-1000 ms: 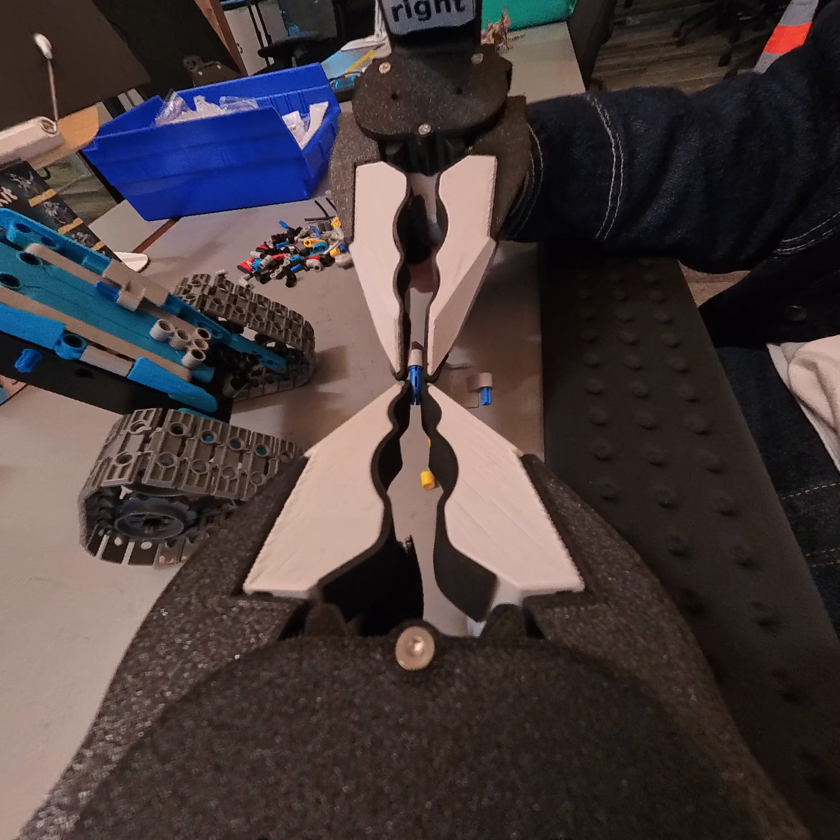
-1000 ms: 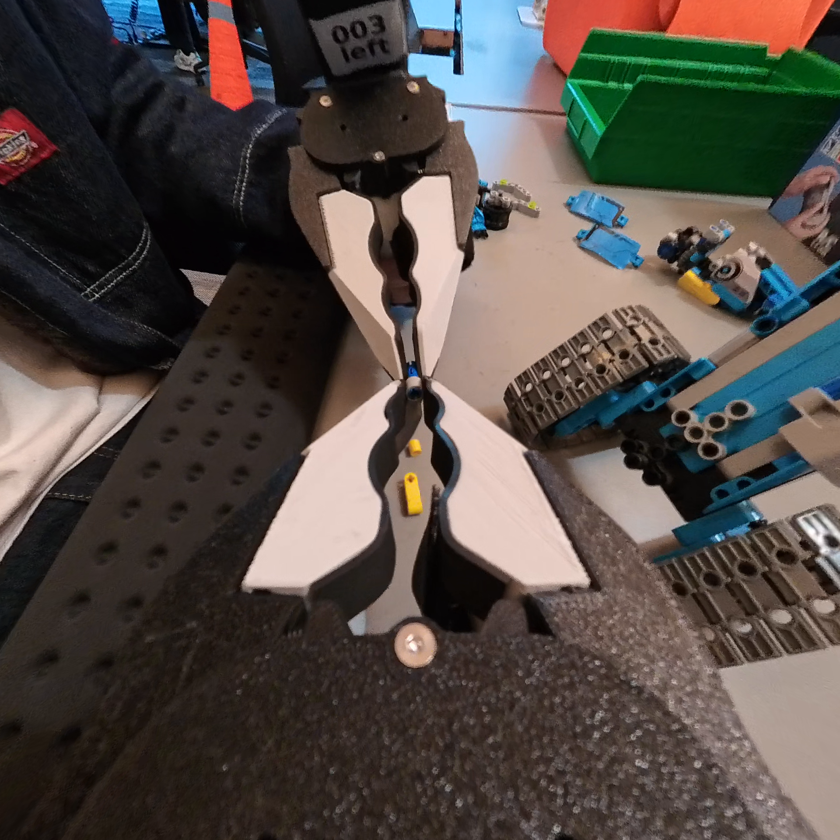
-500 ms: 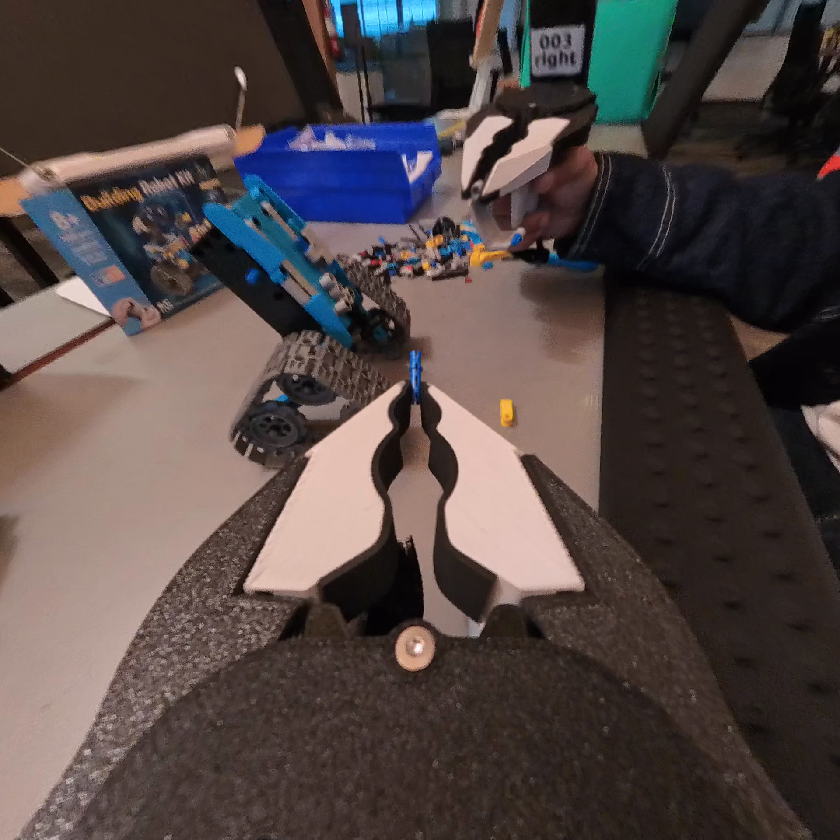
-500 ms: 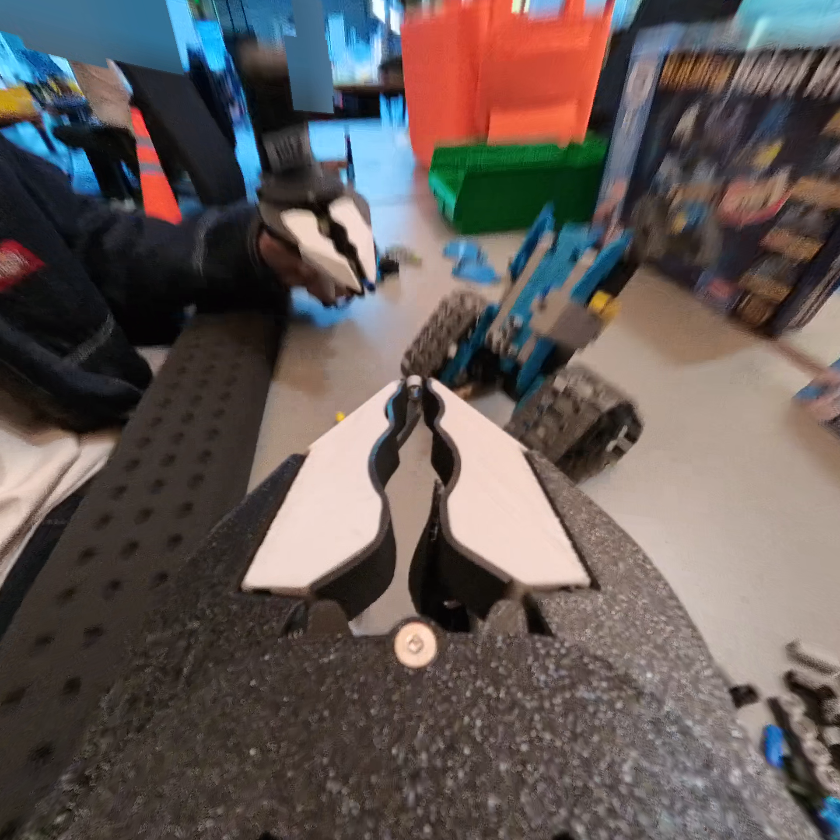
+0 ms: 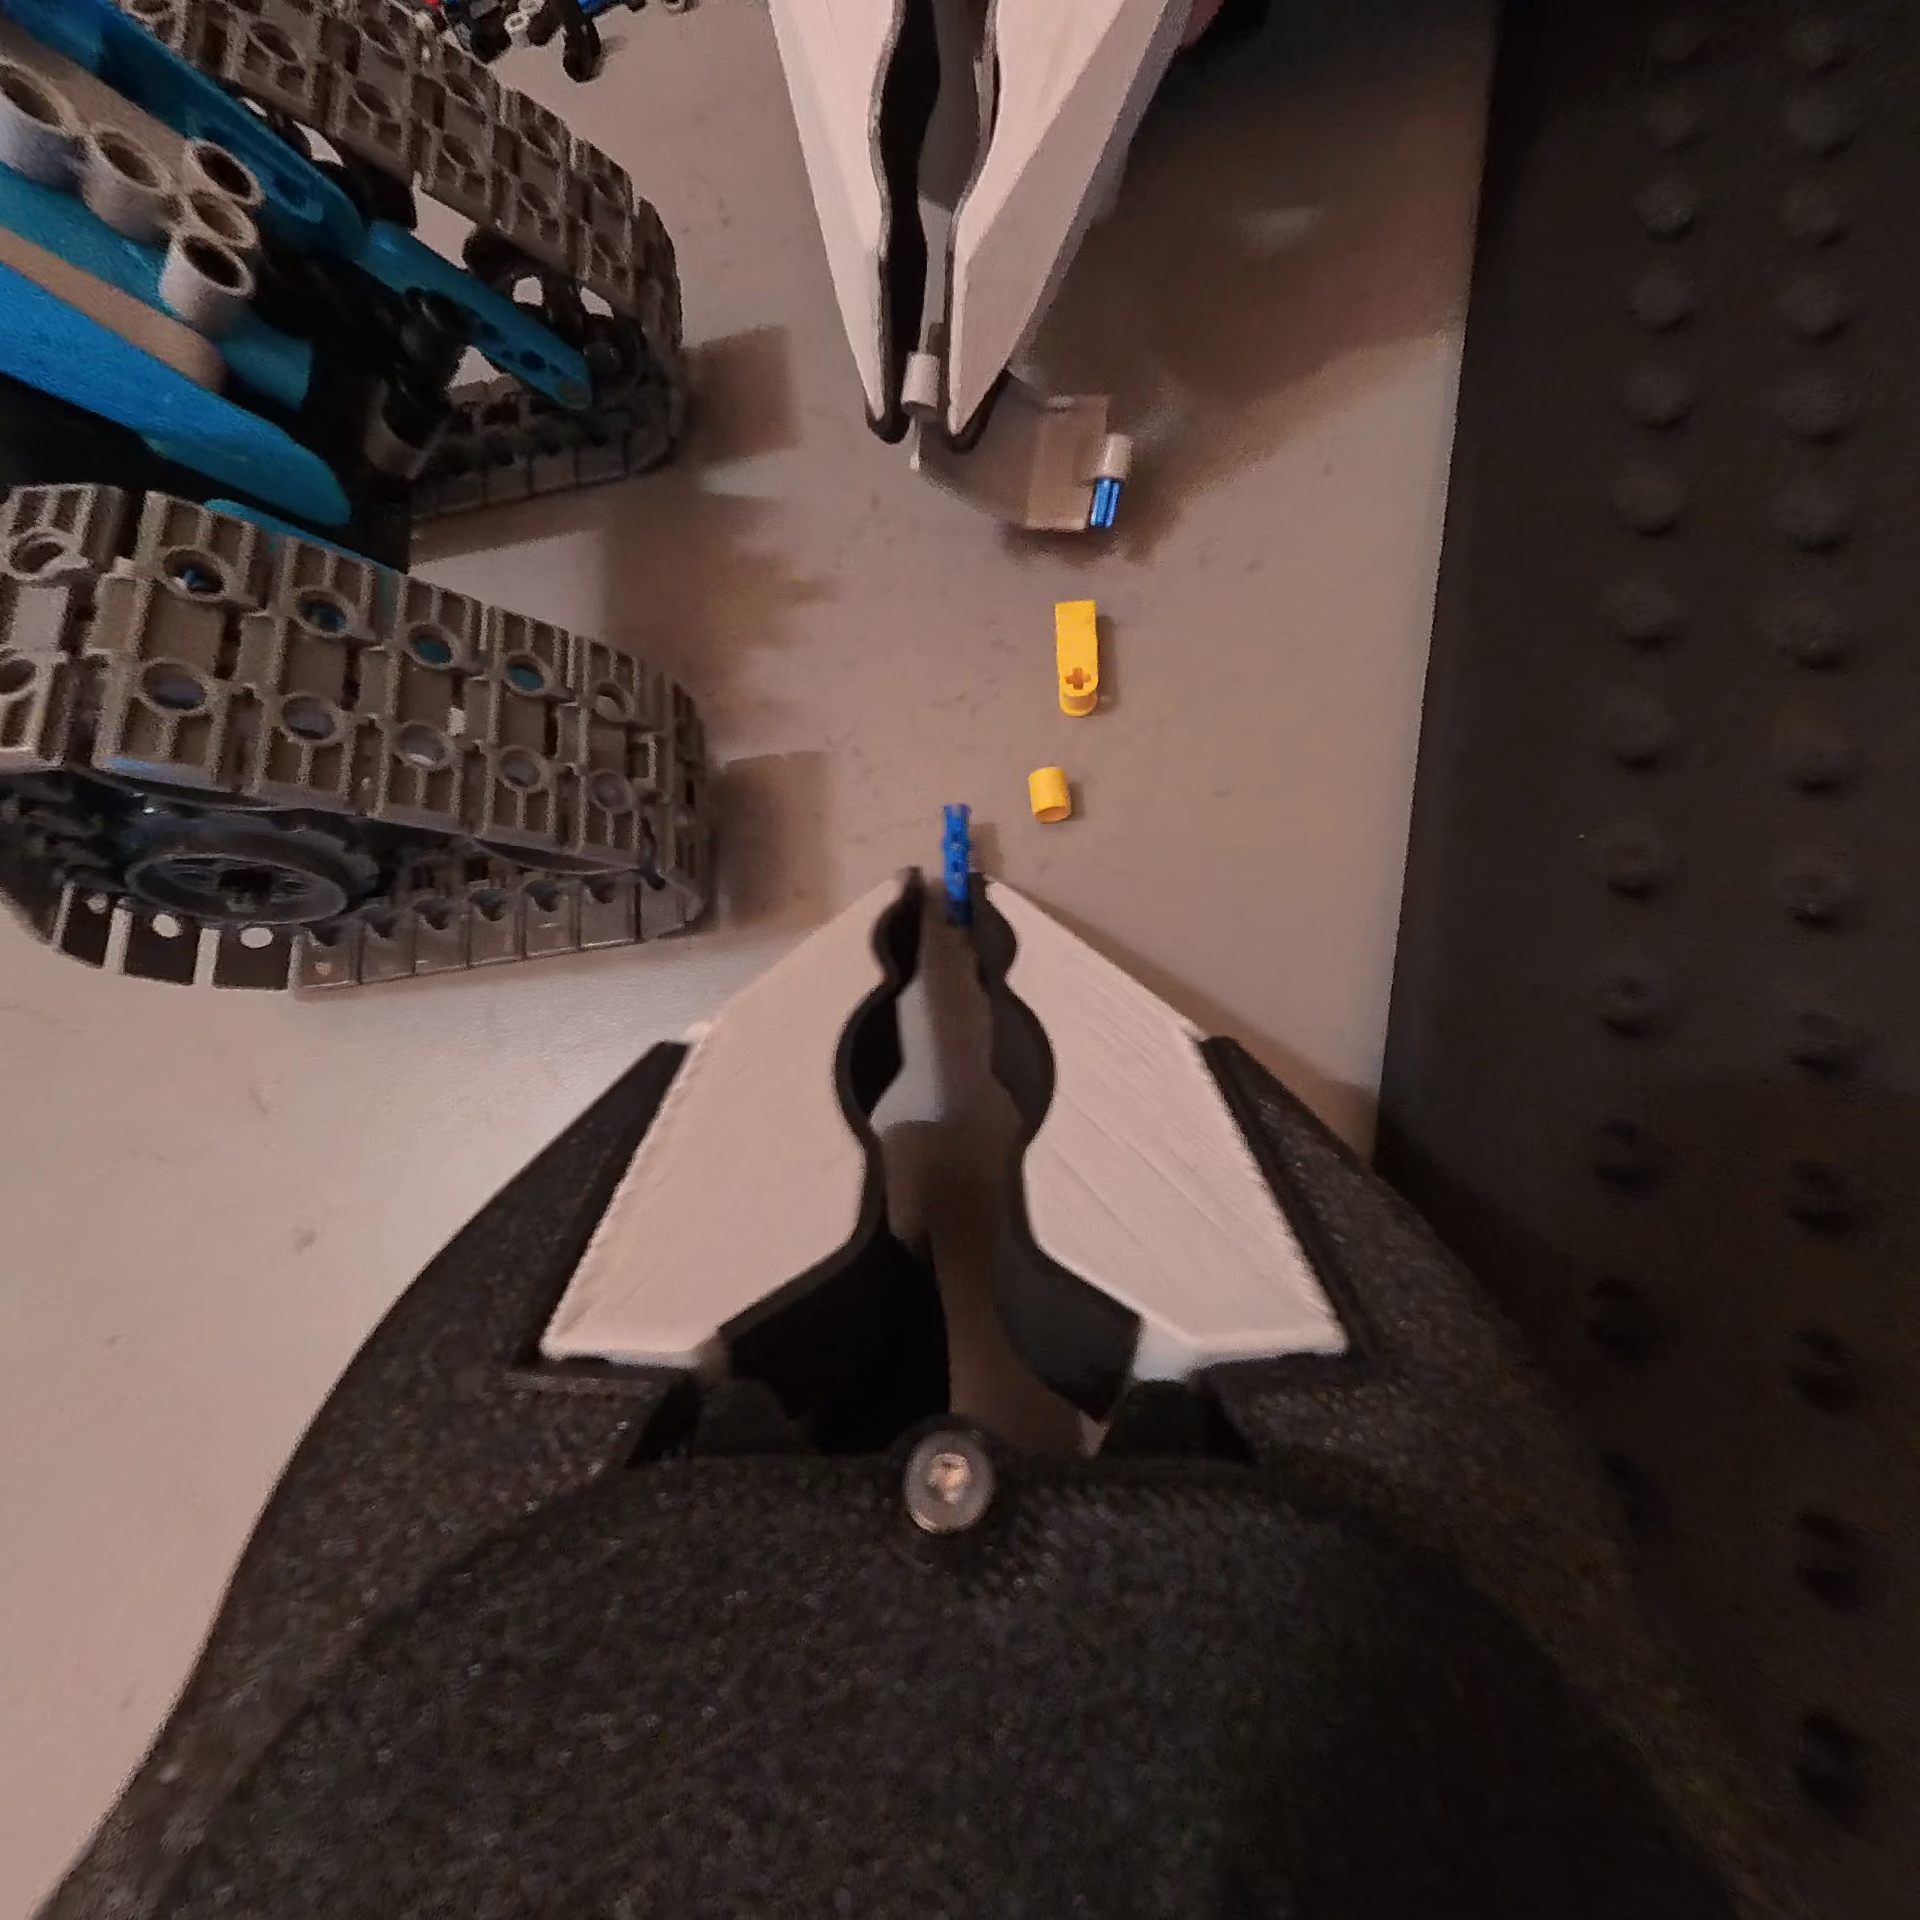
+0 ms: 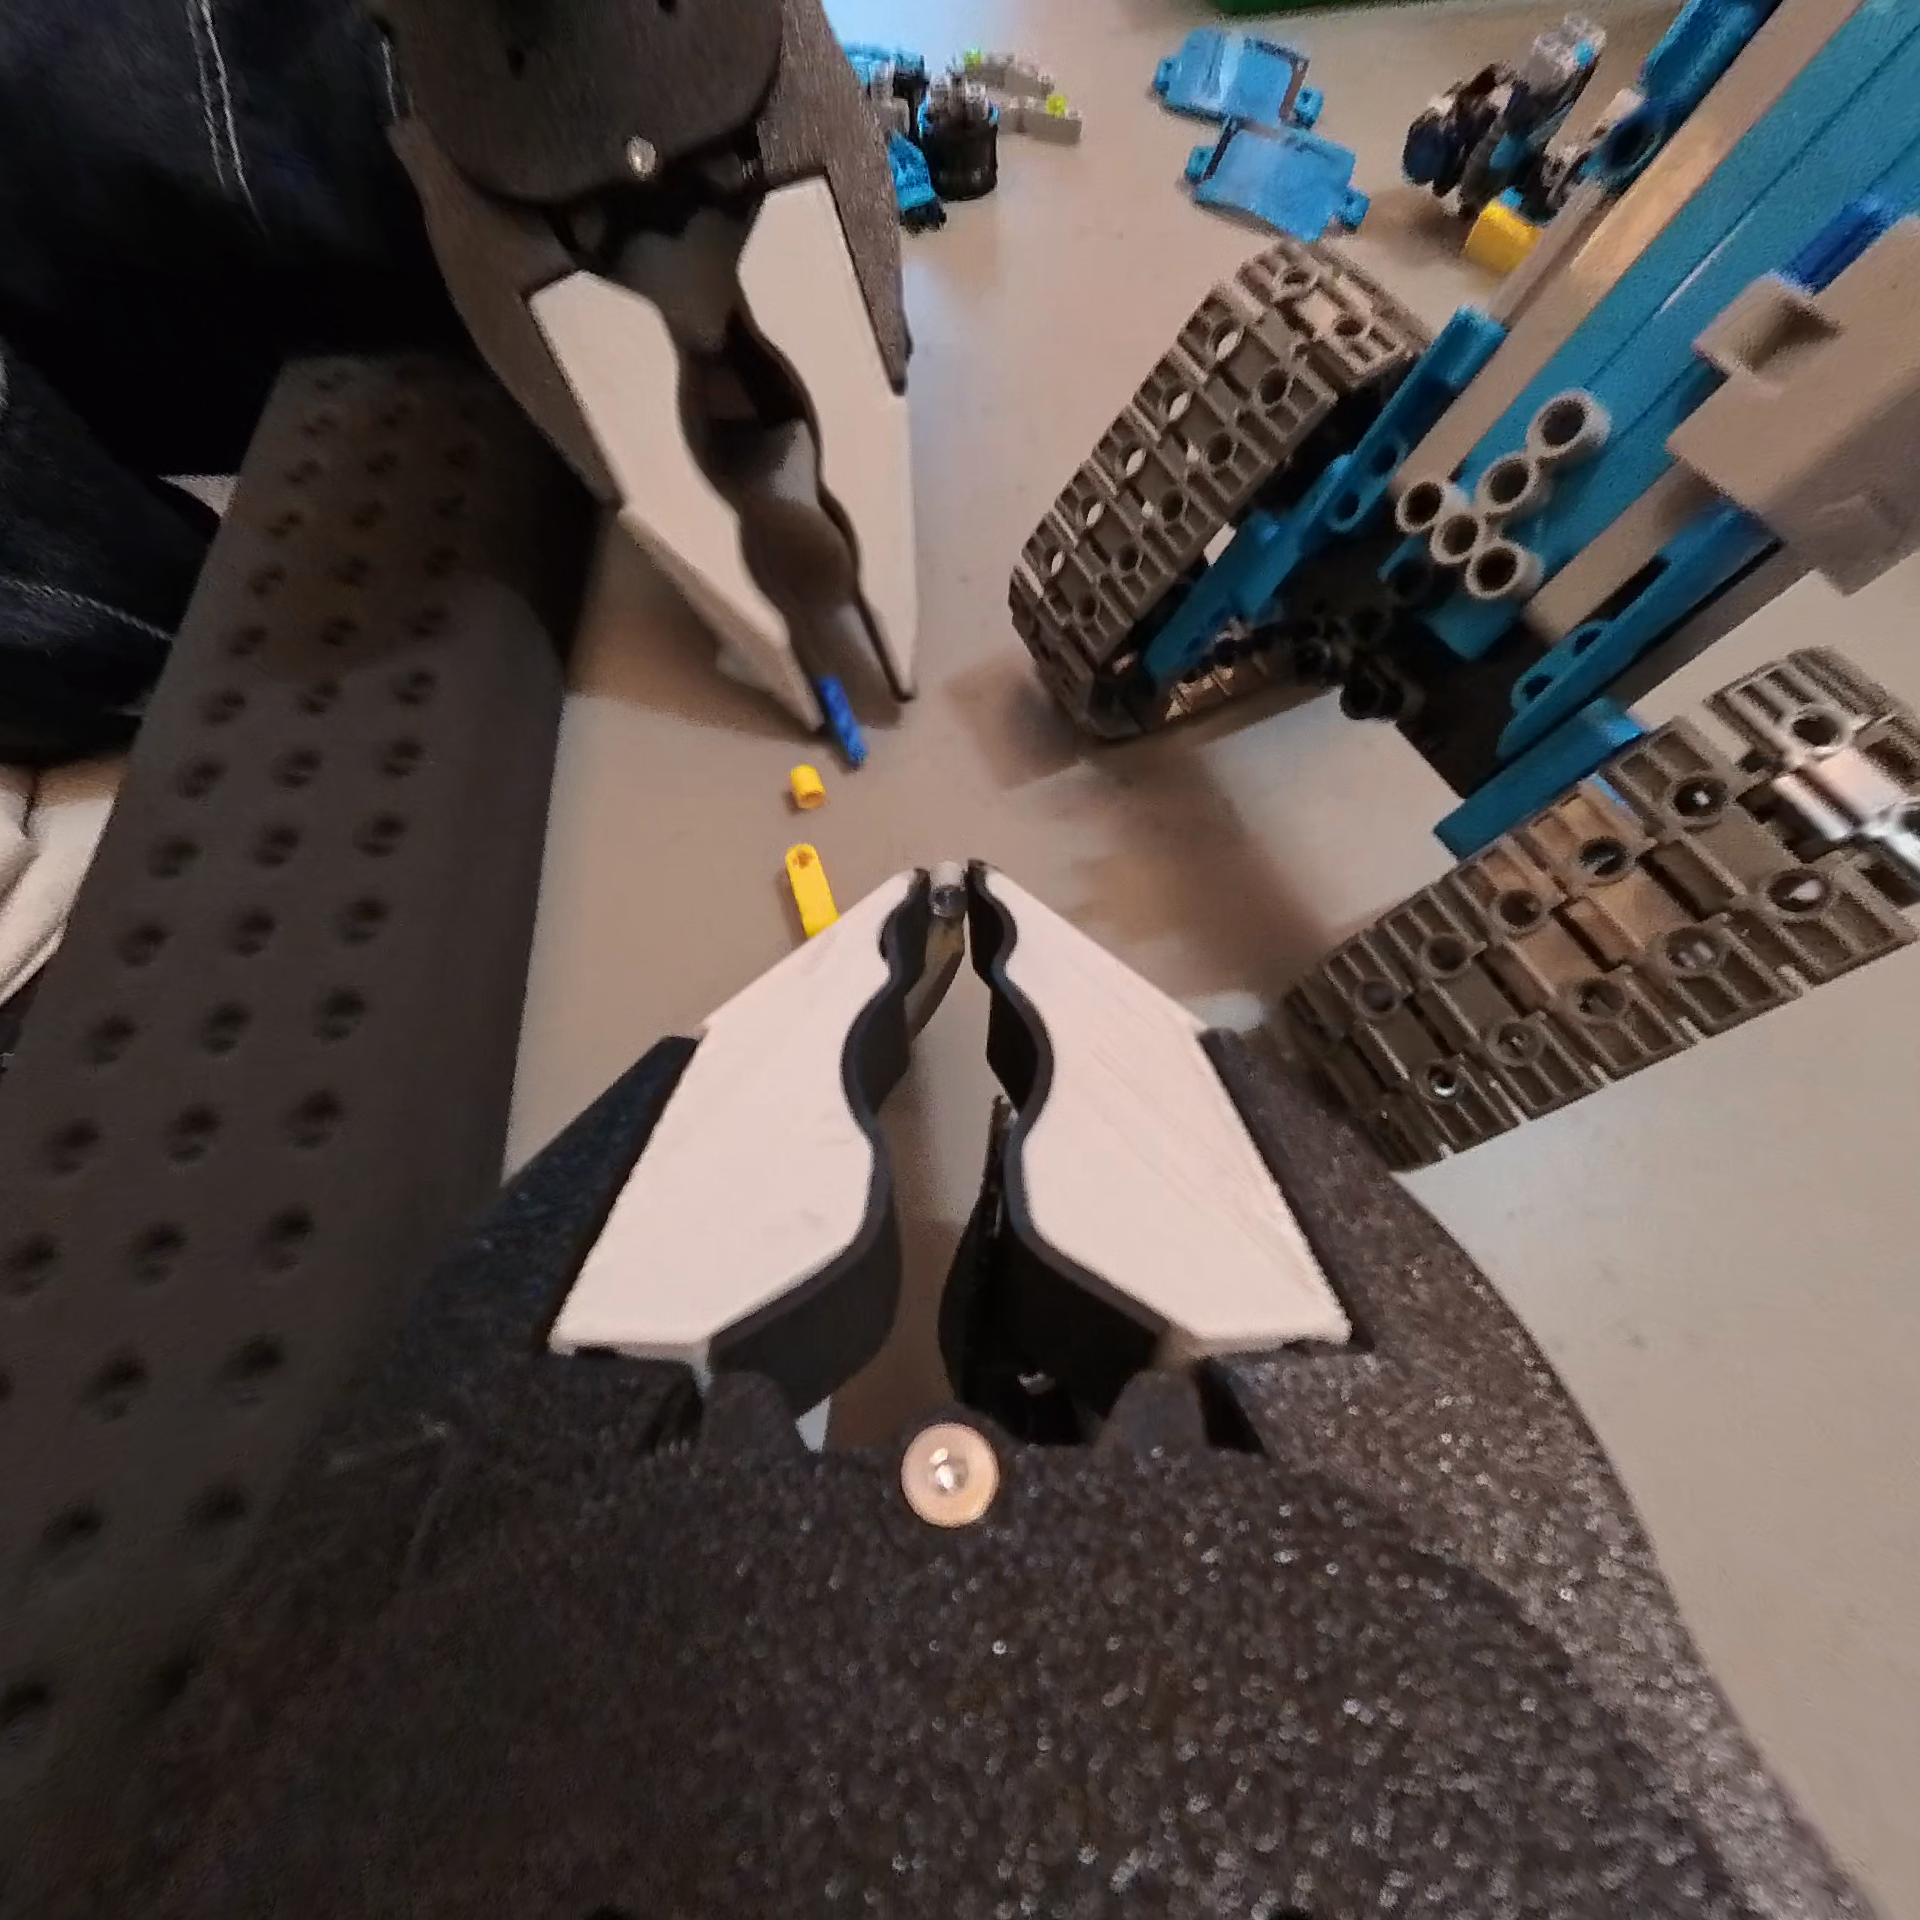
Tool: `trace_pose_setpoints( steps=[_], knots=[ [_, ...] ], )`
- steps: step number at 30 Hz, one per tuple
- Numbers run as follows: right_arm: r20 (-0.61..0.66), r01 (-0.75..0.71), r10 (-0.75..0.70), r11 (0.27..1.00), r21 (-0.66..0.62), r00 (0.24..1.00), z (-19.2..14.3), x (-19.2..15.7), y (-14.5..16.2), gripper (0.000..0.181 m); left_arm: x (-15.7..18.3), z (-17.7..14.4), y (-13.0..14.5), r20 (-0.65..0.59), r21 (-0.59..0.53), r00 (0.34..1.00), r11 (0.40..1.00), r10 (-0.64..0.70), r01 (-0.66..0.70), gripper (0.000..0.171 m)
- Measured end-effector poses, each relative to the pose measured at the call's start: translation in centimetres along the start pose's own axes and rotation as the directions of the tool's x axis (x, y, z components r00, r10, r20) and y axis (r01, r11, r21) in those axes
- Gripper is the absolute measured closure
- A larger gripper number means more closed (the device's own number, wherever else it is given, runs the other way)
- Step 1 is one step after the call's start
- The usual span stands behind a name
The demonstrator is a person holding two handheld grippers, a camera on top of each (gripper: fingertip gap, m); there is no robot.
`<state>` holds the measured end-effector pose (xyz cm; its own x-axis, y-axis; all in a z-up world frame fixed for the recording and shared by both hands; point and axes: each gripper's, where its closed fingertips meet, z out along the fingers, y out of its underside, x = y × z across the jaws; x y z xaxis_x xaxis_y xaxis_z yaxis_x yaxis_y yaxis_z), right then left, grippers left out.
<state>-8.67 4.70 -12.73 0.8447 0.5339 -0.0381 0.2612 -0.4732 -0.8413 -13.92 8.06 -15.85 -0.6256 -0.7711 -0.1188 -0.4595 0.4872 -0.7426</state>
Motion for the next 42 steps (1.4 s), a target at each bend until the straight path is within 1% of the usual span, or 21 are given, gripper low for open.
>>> trace_pose_setpoints(
  steps=[1, 4, 6, 8, 10, 13, 14, 15, 16, 17, 20, 22, 25, 26, 28, 30, 32, 34, 38, 40, 42],
  knots=[
    [-0.007, -0.005, 0.006, 1.0, 0.029, 1.0, -0.1, 0.1, -0.6, 0.176, 0.1, -0.1, -0.5, -0.003, 0.027, 1.0, 1.0, -0.015, 0.015, 0.146],
    [0.009, -0.001, -0.001, 0.981, 0.193, 1.0, -1.0, -0.7, -4.2, 0.176, 0.3, -1.4, -4.0, -0.052, 0.221, 0.992, 0.968, -0.112, 0.121, 0.141],
    [-0.008, 0.07, -0.071, 0.951, 0.301, 0.997, -1.7, -1.5, -6.5, 0.176, 0.2, -2.7, -6.1, -0.137, 0.332, 0.968, 0.912, -0.208, 0.243, 0.141],
    [0.015, 0.104, -0.118, 0.921, 0.374, 0.993, -2.2, -2.8, -8.0, 0.176, 0.3, -4.1, -7.8, -0.27, 0.407, 0.921, 0.834, -0.281, 0.374, 0.141],
    [0.048, 0.104, -0.135, 0.904, 0.416, 0.99, -2.3, -3.7, -8.9, 0.176, 0.9, -5.2, -9.0, -0.4, 0.434, 0.868, 0.773, -0.295, 0.463, 0.142],
    [0.061, 0.113, -0.156, 0.89, 0.442, 0.986, -2.0, -4.6, -9.8, 0.176, 2.6, -5.8, -9.7, -0.523, 0.412, 0.811, 0.756, -0.261, 0.509, 0.144],
    [0.079, 0.105, -0.157, 0.887, 0.45, 0.984, -1.8, -5.0, -10.0, 0.176, 2.8, -6.0, -10.1, -0.541, 0.42, 0.803, 0.746, -0.252, 0.517, 0.145],
    [0.088, 0.105, -0.161, 0.885, 0.453, 0.983, -1.7, -5.3, -10.2, 0.176, 3.0, -6.0, -10.3, -0.548, 0.426, 0.8, 0.742, -0.244, 0.518, 0.15],
    [0.085, 0.112, -0.169, 0.883, 0.457, 0.982, -1.5, -5.5, -10.4, 0.176, 3.0, -5.9, -10.3, -0.536, 0.429, 0.809, 0.748, -0.24, 0.506, 0.164],
    [0.066, 0.123, -0.171, 0.885, 0.448, 0.983, -1.3, -5.4, -10.3, 0.176, 2.8, -5.7, -10.1, -0.512, 0.432, 0.824, 0.757, -0.242, 0.491, 0.17],
    [0.017, 0.149, -0.173, 0.894, 0.422, 0.985, -1.0, -4.7, -10.0, 0.176, 2.1, -5.5, -9.6, -0.464, 0.435, 0.847, 0.767, -0.258, 0.471, 0.171],
    [-0.013, 0.154, -0.163, 0.899, 0.41, 0.987, -1.1, -4.0, -9.8, 0.176, 1.3, -5.6, -9.5, -0.439, 0.45, 0.854, 0.755, -0.278, 0.477, 0.171],
    [-0.091, 0.16, -0.135, 0.905, 0.394, 0.987, -1.2, -2.8, -9.5, 0.172, -0.3, -5.7, -9.1, -0.411, 0.46, 0.846, 0.724, -0.34, 0.515, 0.171],
    [-0.135, 0.191, -0.149, 0.895, 0.404, 0.98, -1.6, -2.5, -9.9, 0.165, -1.0, -5.9, -9.0, -0.394, 0.474, 0.844, 0.706, -0.364, 0.526, 0.171],
    [-0.236, 0.29, -0.207, 0.866, 0.408, 0.949, -2.2, -2.6, -10.7, 0.158, -2.6, -6.2, -8.7, -0.364, 0.498, 0.827, 0.66, -0.429, 0.562, 0.171],
    [-0.287, 0.373, -0.285, 0.868, 0.328, 0.915, -0.9, -3.1, -10.2, 0.159, -4.5, -6.2, -7.9, -0.314, 0.516, 0.802, 0.617, -0.508, 0.594, 0.171],
    [-0.312, 0.383, -0.308, 0.897, 0.218, 0.899, 1.2, -2.8, -9.3, 0.152, -5.6, -6.3, -7.4, -0.283, 0.529, 0.788, 0.596, -0.547, 0.604, 0.171],
    [-0.357, 0.406, -0.328, 0.898, 0.169, 0.875, 2.2, -2.5, -9.5, 0.151, -6.0, -5.9, -6.9, -0.217, 0.522, 0.802, 0.628, -0.556, 0.576, 0.171],
    [-0.373, 0.365, -0.299, 0.923, 0.12, 0.878, 3.5, -1.9, -9.4, 0.158, -5.3, -5.1, -6.8, -0.144, 0.493, 0.845, 0.703, -0.515, 0.513, 0.171],
    [-0.385, 0.375, -0.32, 0.924, 0.073, 0.865, 3.9, -1.6, -8.9, 0.164, -5.4, -5.0, -6.9, -0.142, 0.493, 0.844, 0.702, -0.517, 0.513, 0.171],
    [-0.389, 0.374, -0.332, 0.927, 0.036, 0.86, 4.1, -1.3, -8.4, 0.165, -5.3, -4.9, -6.7, -0.147, 0.485, 0.84, 0.703, -0.522, 0.521, 0.171]
  ],
)
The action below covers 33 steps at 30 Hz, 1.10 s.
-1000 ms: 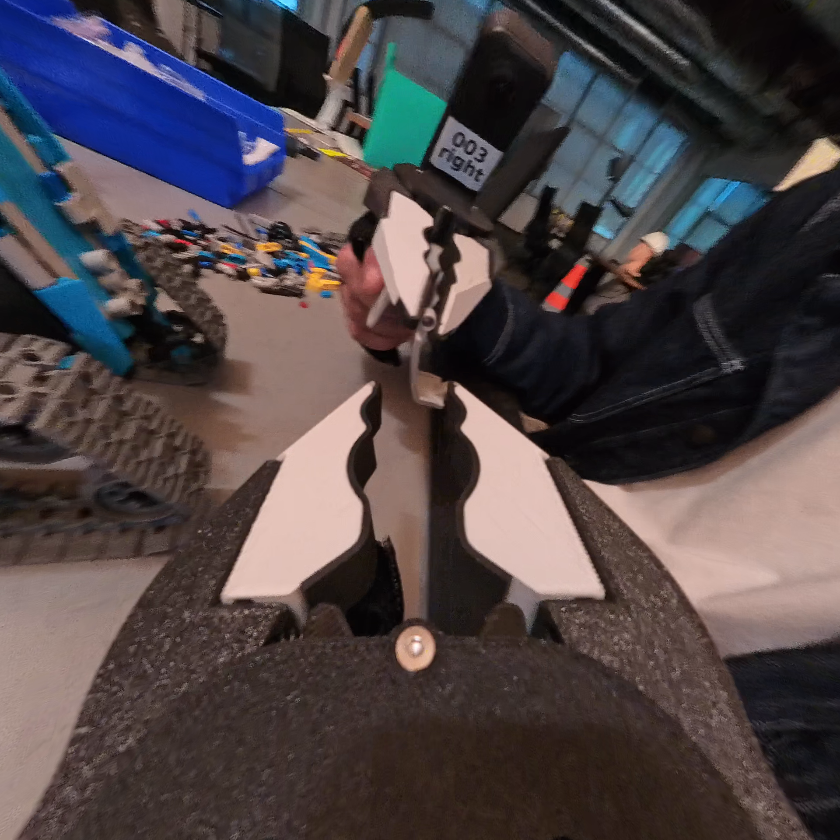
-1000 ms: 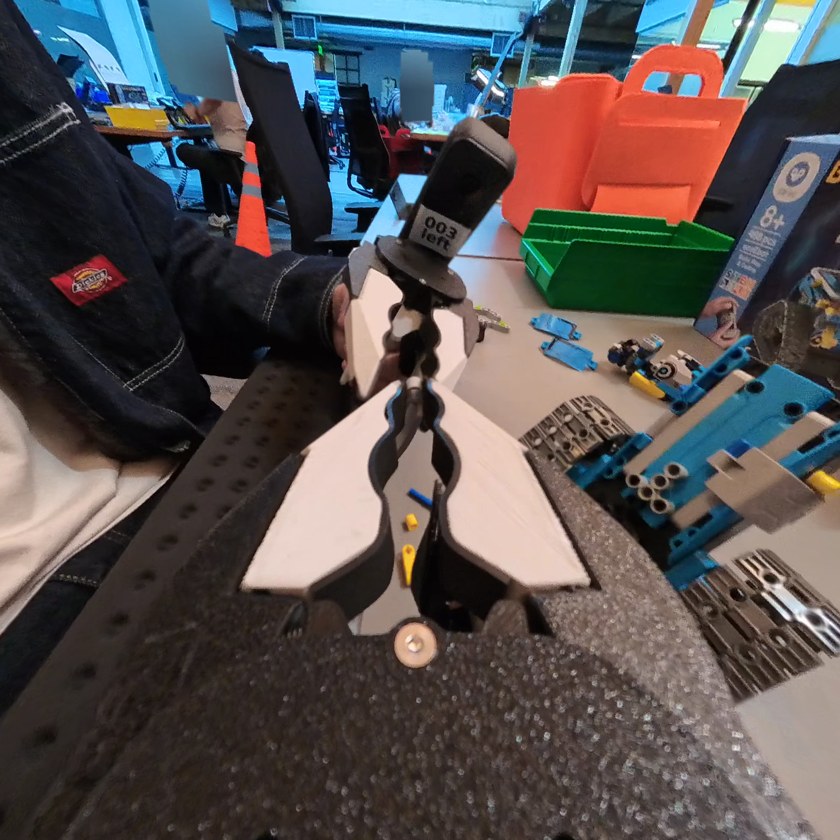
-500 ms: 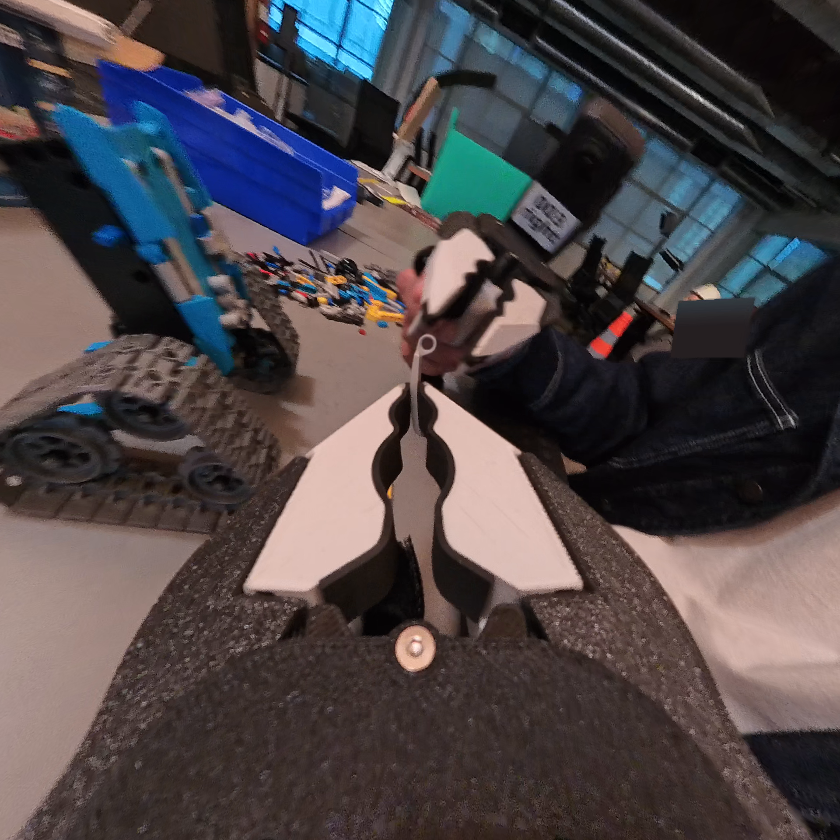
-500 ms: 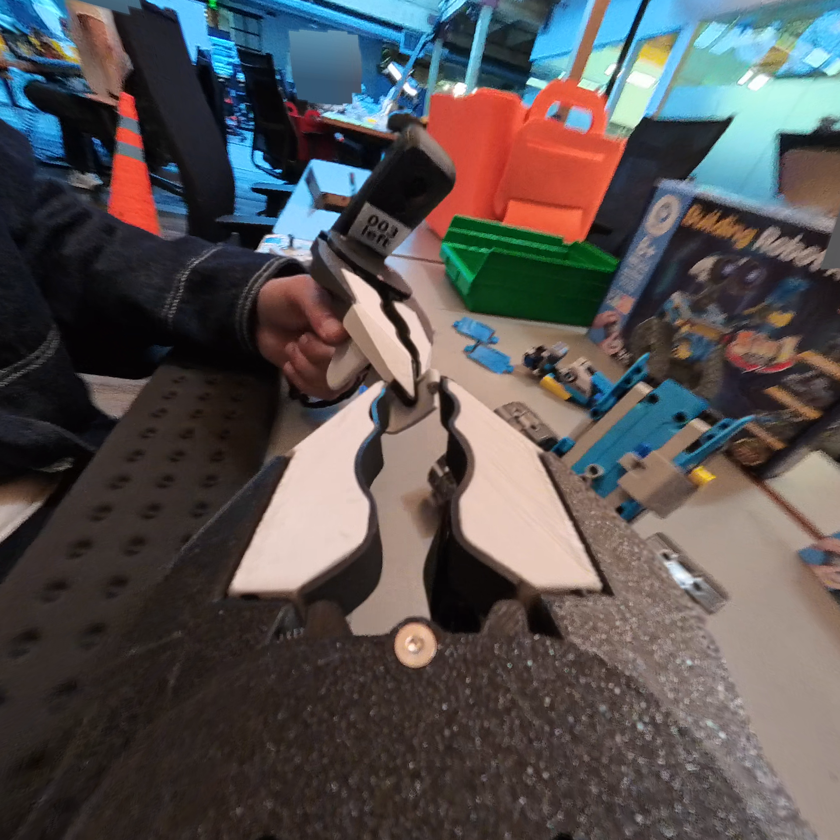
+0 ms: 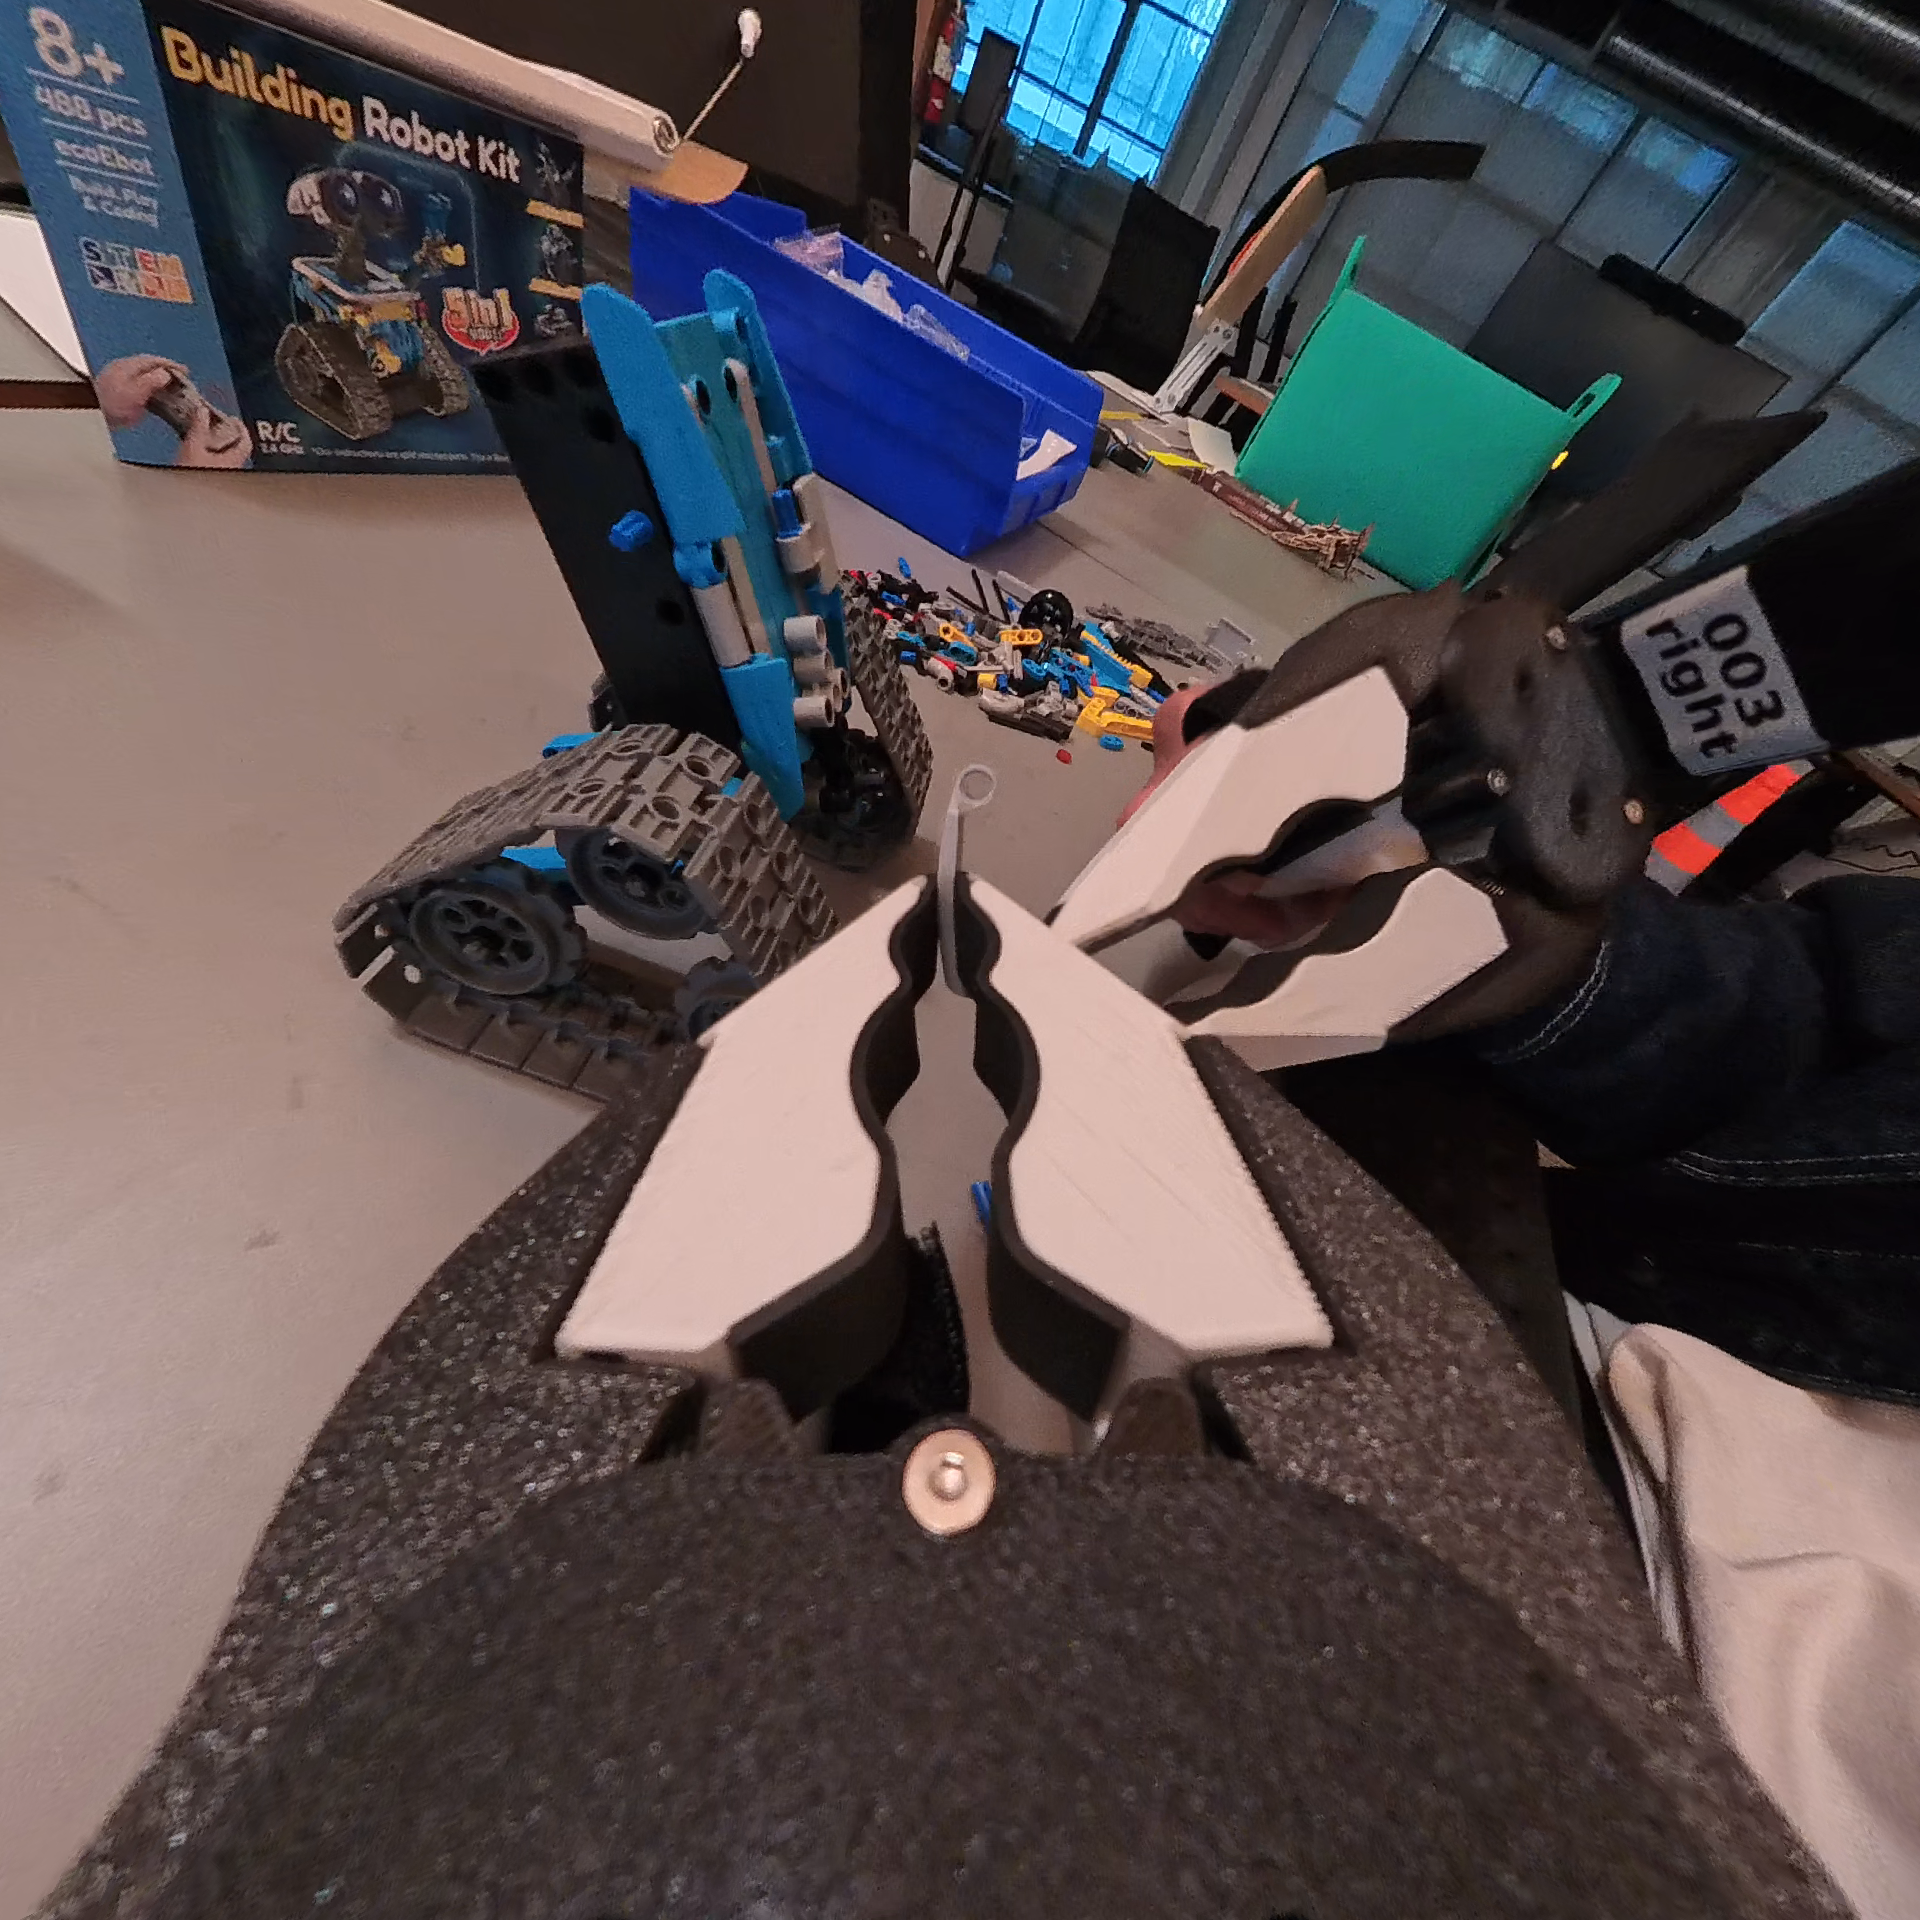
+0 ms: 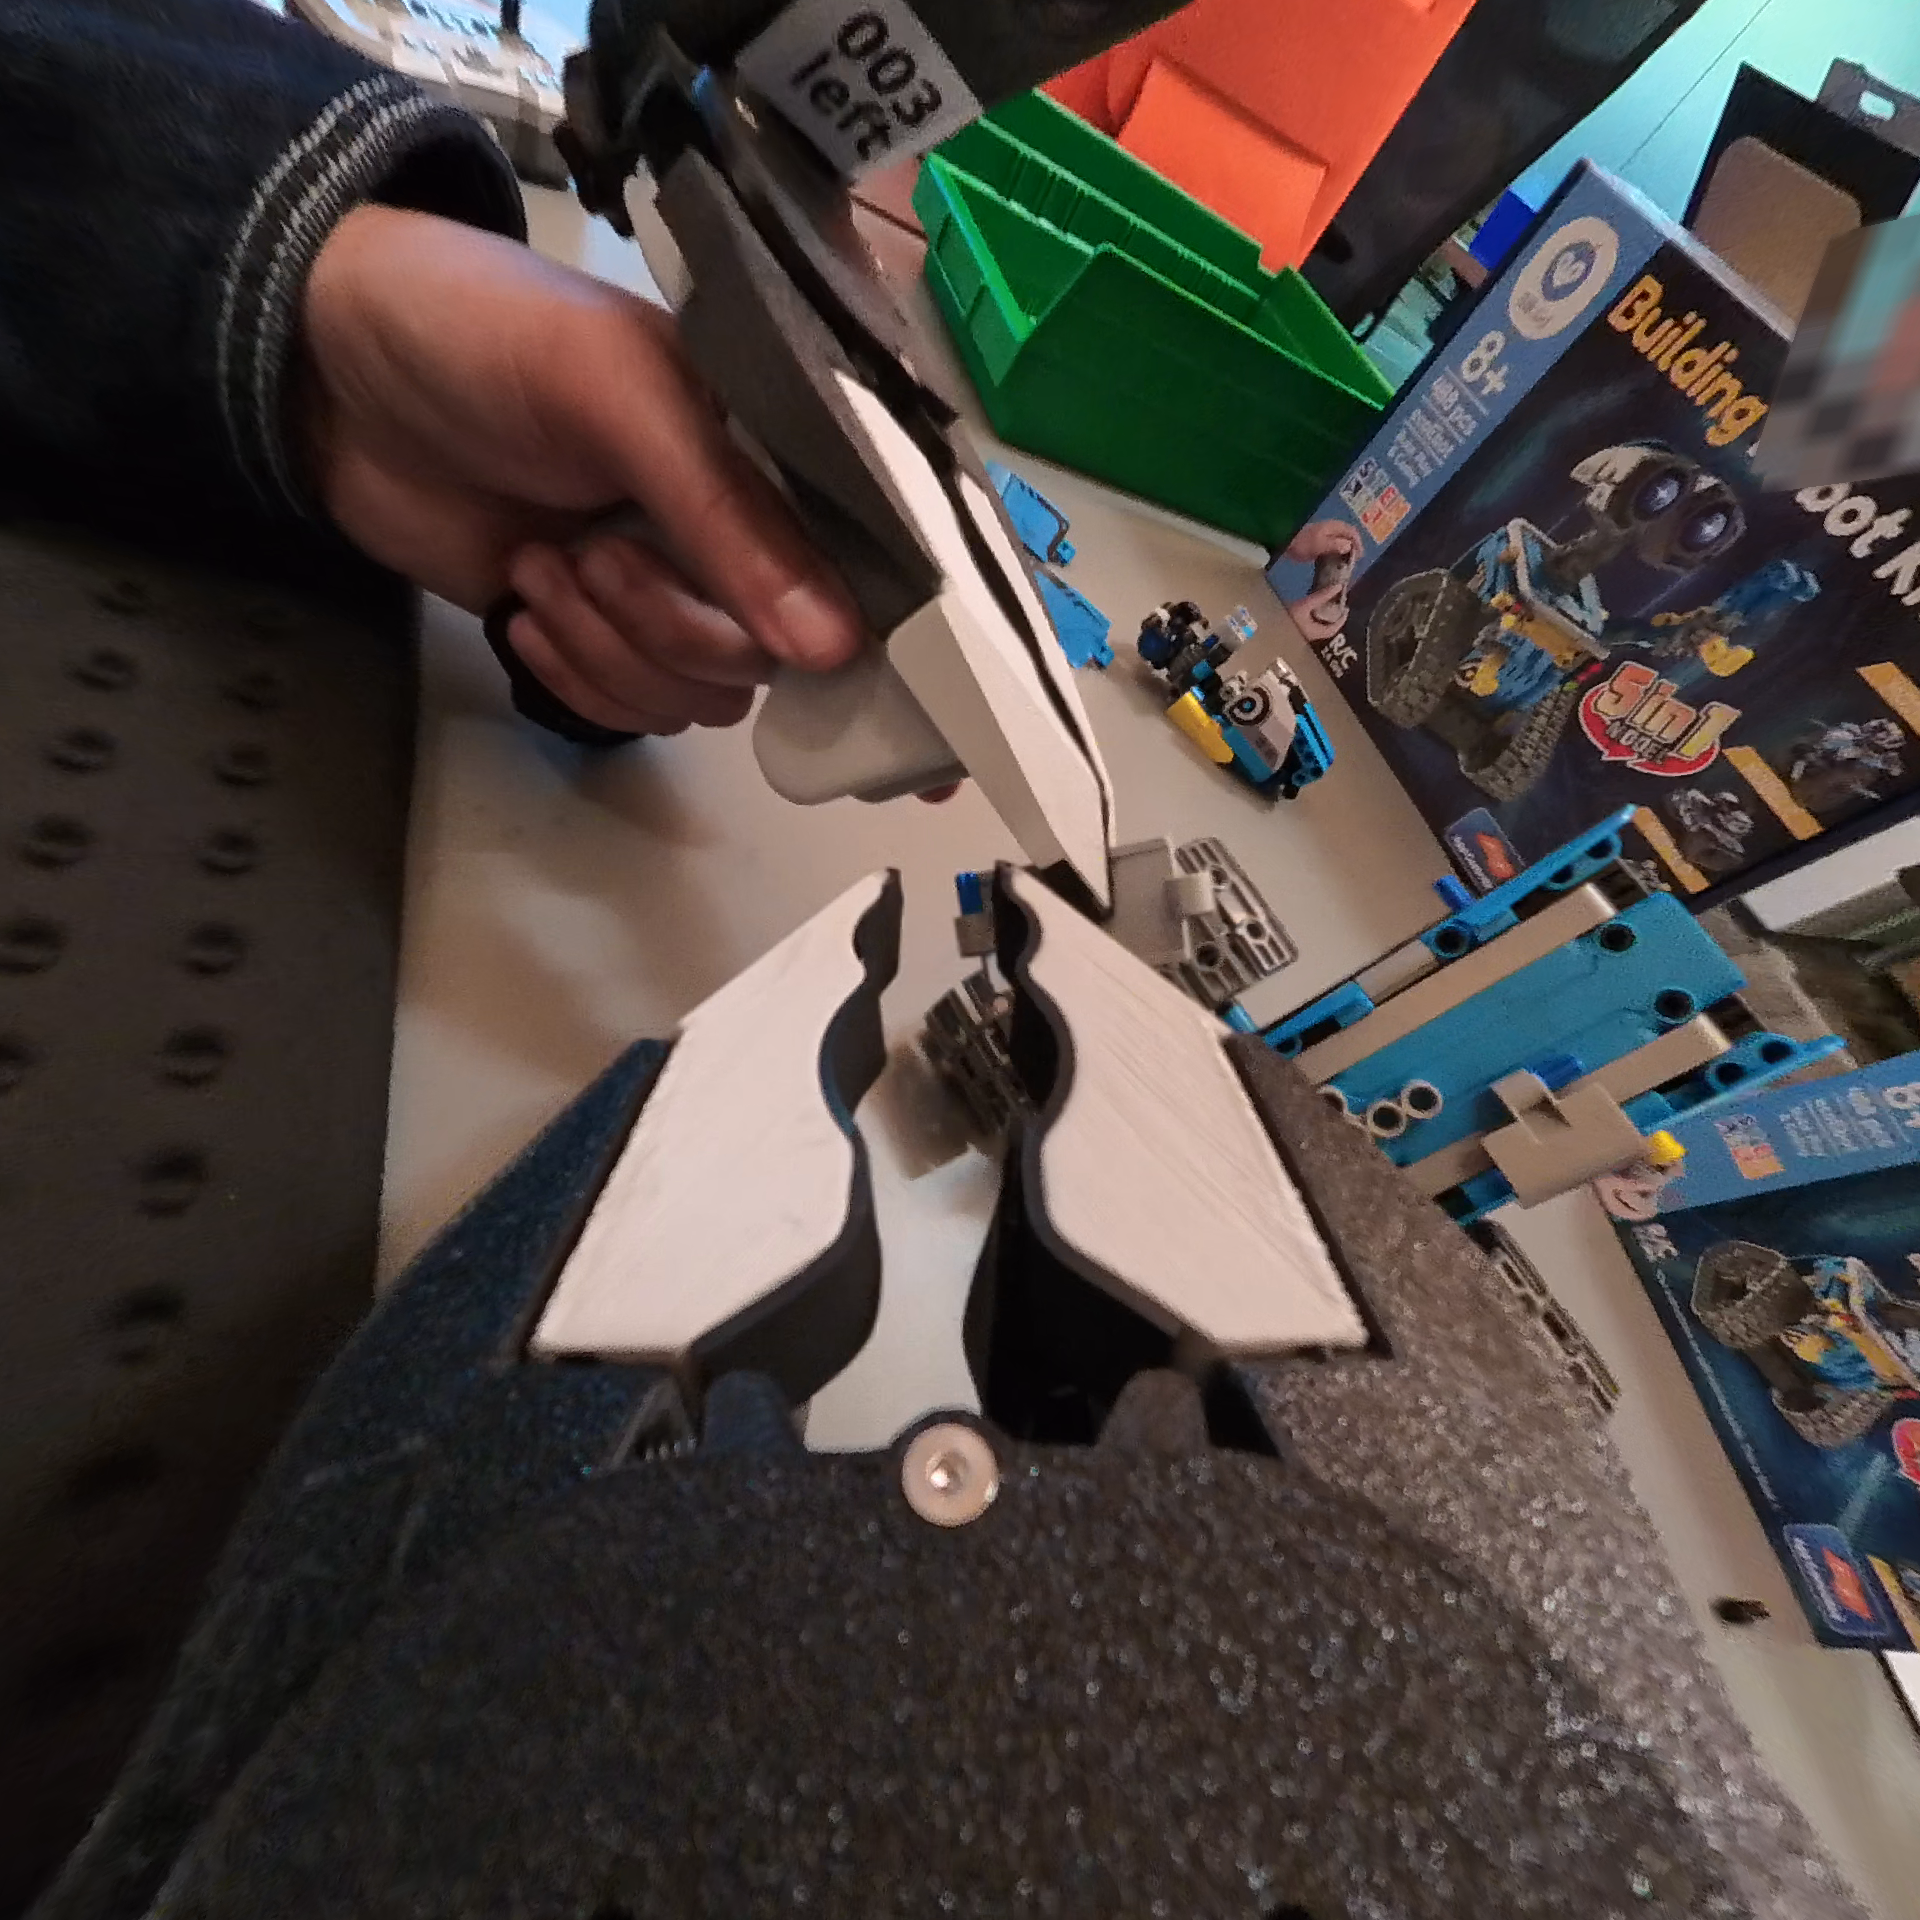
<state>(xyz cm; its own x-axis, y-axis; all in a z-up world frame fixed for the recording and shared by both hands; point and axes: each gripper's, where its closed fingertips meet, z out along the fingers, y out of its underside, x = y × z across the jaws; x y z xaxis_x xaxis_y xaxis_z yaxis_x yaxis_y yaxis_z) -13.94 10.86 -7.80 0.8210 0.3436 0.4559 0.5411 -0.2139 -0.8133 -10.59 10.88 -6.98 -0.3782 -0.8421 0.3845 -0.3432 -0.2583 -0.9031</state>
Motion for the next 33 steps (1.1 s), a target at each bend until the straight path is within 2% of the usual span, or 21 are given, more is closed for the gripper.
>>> trace_pose_setpoints(
  steps=[3, 7, 8, 10, 11, 12, 14, 15, 17, 18, 19, 20, 22, 25, 26, 27, 30, 31, 33],
  knots=[
    [-0.019, 0.022, -0.022, 1.0, -0.004, 1.0, -0.1, 0.3, 0.0, 0.178, 0.2, 0.1, 0.1, -0.007, -0.008, 1.0, 1.0, 0.007, -0.007, 0.171],
    [0.0, -0.005, 0.005, 1.0, -0.003, 1.0, -0.1, 0.2, 0.0, 0.179, 0.3, 0.2, 0.3, -0.011, -0.014, 1.0, 1.0, 0.003, -0.003, 0.171],
    [0.006, -0.062, 0.062, 0.998, 0.02, 0.998, -0.2, 0.5, -0.3, 0.18, 0.3, 0.1, -0.1, -0.015, 0.006, 1.0, 1.0, -0.003, 0.003, 0.17],
    [0.018, -0.275, 0.274, 0.957, 0.095, 0.961, -0.7, 2.0, -1.1, 0.18, 0.2, -0.5, -1.1, -0.024, 0.069, 0.999, 0.997, -0.03, 0.032, 0.168],
    [0.051, -0.412, 0.409, 0.901, 0.139, 0.911, -1.0, 3.0, -1.5, 0.18, -0.3, -1.0, -1.9, -0.007, 0.112, 0.999, 0.993, -0.044, 0.044, 0.16],
    [0.1, -0.557, 0.549, 0.809, 0.189, 0.83, -1.4, 3.9, -1.8, 0.18, -0.9, -1.5, -2.5, 0.037, 0.151, 0.999, 0.988, -0.032, 0.026, 0.151],
    [0.262, -0.79, 0.746, 0.56, 0.25, 0.612, -2.0, 5.2, -2.4, 0.18, -1.6, -2.1, -3.3, 0.188, 0.165, 0.976, 0.976, 0.112, -0.144, 0.149],
    [0.324, -0.862, 0.801, 0.443, 0.246, 0.503, -1.9, 5.5, -2.2, 0.179, -1.5, -2.1, -3.3, 0.276, 0.125, 0.932, 0.952, 0.237, -0.279, 0.143],
    [0.437, -0.938, 0.836, 0.24, 0.252, 0.331, -2.2, 6.3, -2.2, 0.18, -0.6, -1.9, -3.6, 0.423, 0.021, 0.766, 0.839, 0.485, -0.543, 0.136],
    [0.472, -0.953, 0.839, 0.168, 0.251, 0.272, -2.3, 6.6, -2.2, 0.18, 0.0, -1.8, -3.9, 0.478, -0.025, 0.674, 0.775, 0.564, -0.631, 0.131],
    [0.477, -0.96, 0.846, 0.128, 0.25, 0.237, -2.1, 6.8, -1.9, 0.18, 0.8, -1.6, -4.0, 0.506, -0.06, 0.6, 0.719, 0.62, -0.693, 0.128],
    [0.488, -0.964, 0.848, 0.094, 0.248, 0.208, -2.0, 6.8, -1.8, 0.18, 1.5, -1.5, -4.3, 0.526, -0.078, 0.54, 0.669, 0.657, -0.739, 0.137],
    [0.56, -0.971, 0.819, -0.021, 0.24, 0.121, -2.1, 7.0, -2.2, 0.18, 2.1, -1.3, -4.7, 0.573, -0.111, 0.456, 0.616, 0.681, -0.78, 0.14],
    [0.656, -0.965, 0.754, -0.163, 0.203, 0.01, -1.9, 6.9, -2.9, 0.18, 1.7, -0.7, -4.9, 0.612, -0.164, 0.399, 0.603, 0.683, -0.78, 0.128],
    [0.691, -0.96, 0.723, -0.204, 0.193, -0.015, -2.1, 7.0, -3.3, 0.18, 1.4, -0.4, -4.8, 0.615, -0.193, 0.376, 0.595, 0.693, -0.78, 0.129],
    [0.709, -0.958, 0.705, -0.221, 0.184, -0.027, -2.2, 6.9, -3.6, 0.181, 1.2, -0.4, -4.8, 0.624, -0.218, 0.349, 0.584, 0.7, -0.782, 0.13],
    [0.716, -0.968, 0.698, -0.184, 0.171, -0.007, -2.2, 6.4, -4.2, 0.181, 1.0, -1.3, -5.4, 0.654, -0.223, 0.31, 0.567, 0.69, -0.793, 0.142],
    [0.724, -0.97, 0.689, -0.181, 0.164, -0.006, -2.3, 6.2, -4.4, 0.18, 1.3, -1.3, -5.5, 0.651, -0.213, 0.306, 0.554, 0.695, -0.805, 0.145],
    [0.722, -0.972, 0.692, -0.166, 0.166, 0.005, -2.3, 6.1, -4.6, 0.18, 1.5, -1.4, -5.5, 0.65, -0.247, 0.245, 0.505, 0.719, -0.827, 0.149]
  ],
)
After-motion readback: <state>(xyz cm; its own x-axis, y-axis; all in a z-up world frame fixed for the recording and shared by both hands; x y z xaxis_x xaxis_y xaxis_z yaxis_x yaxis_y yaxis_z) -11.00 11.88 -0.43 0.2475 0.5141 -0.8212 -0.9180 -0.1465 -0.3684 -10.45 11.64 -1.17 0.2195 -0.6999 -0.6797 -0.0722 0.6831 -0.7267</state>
